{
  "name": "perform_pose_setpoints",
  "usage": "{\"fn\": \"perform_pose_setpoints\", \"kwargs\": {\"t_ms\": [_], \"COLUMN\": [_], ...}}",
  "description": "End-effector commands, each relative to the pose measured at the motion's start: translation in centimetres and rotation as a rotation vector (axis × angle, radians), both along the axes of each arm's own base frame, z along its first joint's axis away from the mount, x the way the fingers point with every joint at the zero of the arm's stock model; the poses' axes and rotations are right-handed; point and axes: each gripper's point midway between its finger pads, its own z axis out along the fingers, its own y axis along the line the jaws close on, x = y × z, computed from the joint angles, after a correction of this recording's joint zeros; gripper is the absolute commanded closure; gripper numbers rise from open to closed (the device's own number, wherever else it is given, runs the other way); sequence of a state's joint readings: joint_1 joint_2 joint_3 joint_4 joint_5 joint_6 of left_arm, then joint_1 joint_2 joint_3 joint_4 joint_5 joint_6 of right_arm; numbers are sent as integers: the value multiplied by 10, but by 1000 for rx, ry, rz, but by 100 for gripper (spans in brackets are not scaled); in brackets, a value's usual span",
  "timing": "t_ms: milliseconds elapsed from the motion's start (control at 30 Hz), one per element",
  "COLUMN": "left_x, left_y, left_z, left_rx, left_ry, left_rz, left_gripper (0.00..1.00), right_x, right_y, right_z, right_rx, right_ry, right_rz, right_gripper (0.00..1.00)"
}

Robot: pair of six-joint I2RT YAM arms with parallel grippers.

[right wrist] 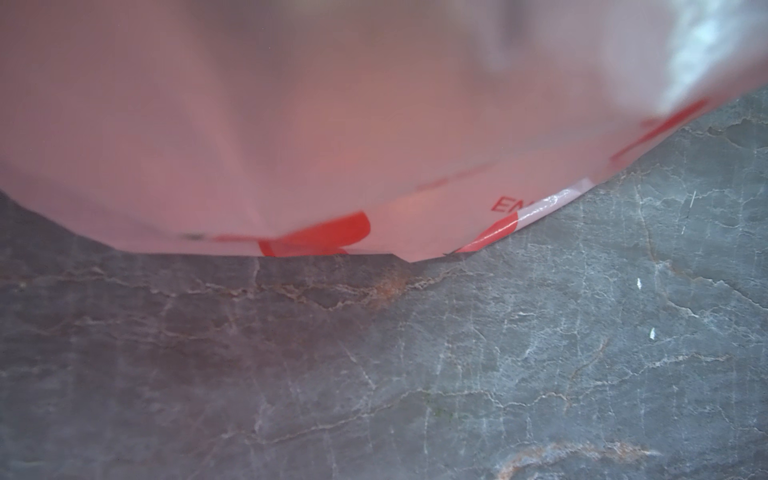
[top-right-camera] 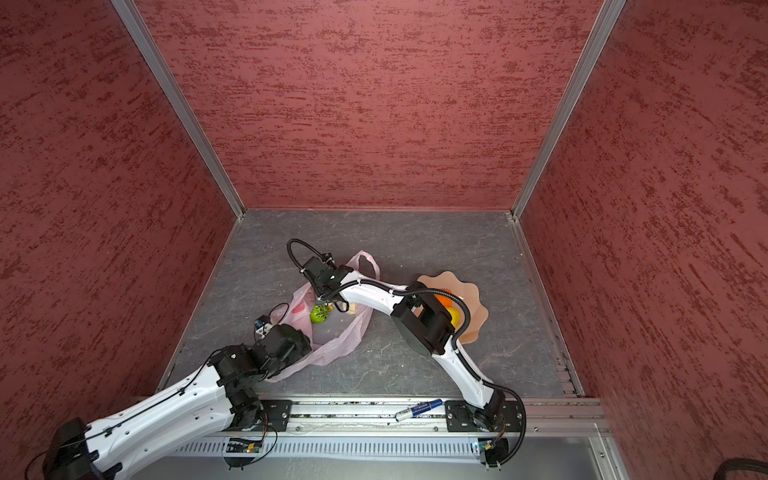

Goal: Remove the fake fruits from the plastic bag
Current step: 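Close the right gripper on the cream fruit and lift it from the bag, then carry the cream fruit with the right gripper over the beige bowl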

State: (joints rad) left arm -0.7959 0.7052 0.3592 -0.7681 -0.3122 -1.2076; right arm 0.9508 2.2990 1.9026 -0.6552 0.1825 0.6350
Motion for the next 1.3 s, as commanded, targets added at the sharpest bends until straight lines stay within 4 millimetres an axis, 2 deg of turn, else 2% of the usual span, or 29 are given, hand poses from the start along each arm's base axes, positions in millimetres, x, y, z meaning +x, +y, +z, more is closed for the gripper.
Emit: {"fn": "perform_pose_setpoints", "kwargs": {"t_ms": [0,267,533,700,900,1033,1133,1267], "left_x": [2,3,4,5,6,6,6,7], "left_y": [0,-1,-2,-3,-5,-5,-5,-5], "left_z": [1,2,1,2,3,4,5,6], "left_rx": [-3,-6,-8,-10,-5,0,1,5], "left_ry": [-5,-9,-10,-11,-9,-10,-11,-13], "left_rz": [11,9,9,7,-1,-6,-7,-11], "left_gripper": [1,1,1,1,1,1,1,1], "right_x": [5,-12,-49,-75,-92,-96,-93,-84], "right_y": [0,0,-1,-11,-36,-60,-90,-148], "right_z": [51,82,106,126,147,169,185,202], "right_rx": [78,125,195,260,271,263,226,174], "right_ry": [-69,-87,-52,-35,-53,-94,-141,-212], "right_rz": [1,47,150,221,221,184,115,-18], "right_gripper": [66,72,74,74,75,75,76,77]}}
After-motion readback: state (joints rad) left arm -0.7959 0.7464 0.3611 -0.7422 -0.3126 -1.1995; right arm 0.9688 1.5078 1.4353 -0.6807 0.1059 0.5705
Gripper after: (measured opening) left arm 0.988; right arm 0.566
